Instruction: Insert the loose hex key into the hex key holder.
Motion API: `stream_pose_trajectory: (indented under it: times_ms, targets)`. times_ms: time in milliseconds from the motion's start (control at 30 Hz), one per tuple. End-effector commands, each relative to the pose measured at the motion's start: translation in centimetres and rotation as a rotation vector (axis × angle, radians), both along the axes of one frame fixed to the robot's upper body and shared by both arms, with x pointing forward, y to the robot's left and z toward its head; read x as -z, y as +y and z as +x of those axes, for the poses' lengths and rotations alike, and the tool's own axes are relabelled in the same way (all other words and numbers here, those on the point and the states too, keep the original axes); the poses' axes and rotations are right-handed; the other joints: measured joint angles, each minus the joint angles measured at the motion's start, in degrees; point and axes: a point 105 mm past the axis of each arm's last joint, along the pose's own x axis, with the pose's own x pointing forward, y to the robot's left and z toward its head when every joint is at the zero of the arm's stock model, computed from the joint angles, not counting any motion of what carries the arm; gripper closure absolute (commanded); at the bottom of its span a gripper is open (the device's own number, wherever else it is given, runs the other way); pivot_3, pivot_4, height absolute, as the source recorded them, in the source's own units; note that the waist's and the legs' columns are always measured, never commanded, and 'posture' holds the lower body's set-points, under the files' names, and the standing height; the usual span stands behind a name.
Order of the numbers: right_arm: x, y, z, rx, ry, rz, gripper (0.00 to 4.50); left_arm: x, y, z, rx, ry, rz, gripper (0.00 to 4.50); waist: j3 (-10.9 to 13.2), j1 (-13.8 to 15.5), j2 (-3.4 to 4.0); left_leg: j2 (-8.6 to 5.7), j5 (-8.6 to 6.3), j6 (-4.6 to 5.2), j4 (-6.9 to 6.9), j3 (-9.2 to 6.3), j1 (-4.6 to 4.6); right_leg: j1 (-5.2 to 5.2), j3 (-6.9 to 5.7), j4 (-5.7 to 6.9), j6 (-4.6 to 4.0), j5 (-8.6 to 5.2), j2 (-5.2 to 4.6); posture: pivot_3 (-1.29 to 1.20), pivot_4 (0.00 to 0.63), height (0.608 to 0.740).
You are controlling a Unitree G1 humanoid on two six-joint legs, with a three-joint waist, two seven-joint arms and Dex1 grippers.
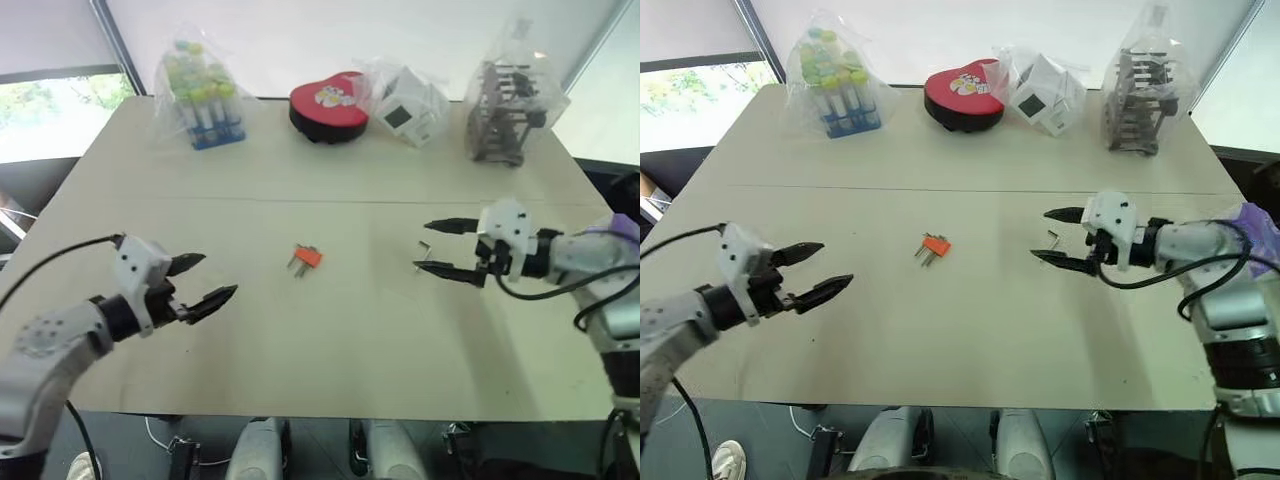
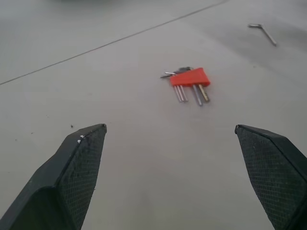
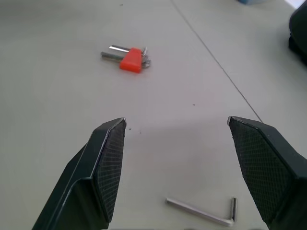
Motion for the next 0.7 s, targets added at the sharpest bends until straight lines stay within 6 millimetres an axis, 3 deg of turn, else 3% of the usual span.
stream_pose_trajectory:
  times_ms: [33, 200, 700]
  targets:
    - [-1.5, 0.2, -0.3, -0.059, 0.002, -0.022, 0.97, -2.0, 0.0, -0.6, 0.059, -0.027, 0.009, 0.02, 0.0, 0.0, 0.0, 0.0, 0.0, 0.0, 0.0, 0.01, 0.0, 0.0, 0.0, -0.01, 0.0, 0.0, -0.01, 0.0, 0.15, 0.74]
    - [-2.2, 0.5, 0.1, -0.075, -0.017, -0.038, 0.97, -3.2, -0.4, -0.5, 0.068, -0.025, -0.036, 0.02, 0.0, 0.1, -0.03, 0.0, 0.01, -0.03, 0.01, 0.01, -0.03, 0.0, 0.01, -0.01, 0.01, 0.0, -0.01, 0.0, 0.15, 0.74]
    - [-1.8, 1.3, 0.3, -0.09, -0.017, -0.037, 0.97, -3.3, -0.6, -0.5, 0.047, -0.027, -0.029, 0.02, 0.1, 0.0, -0.05, -0.02, 0.05, -0.08, 0.01, 0.04, -0.05, -0.01, 0.04, -0.01, 0.02, 0.02, -0.02, 0.0, 0.15, 0.74]
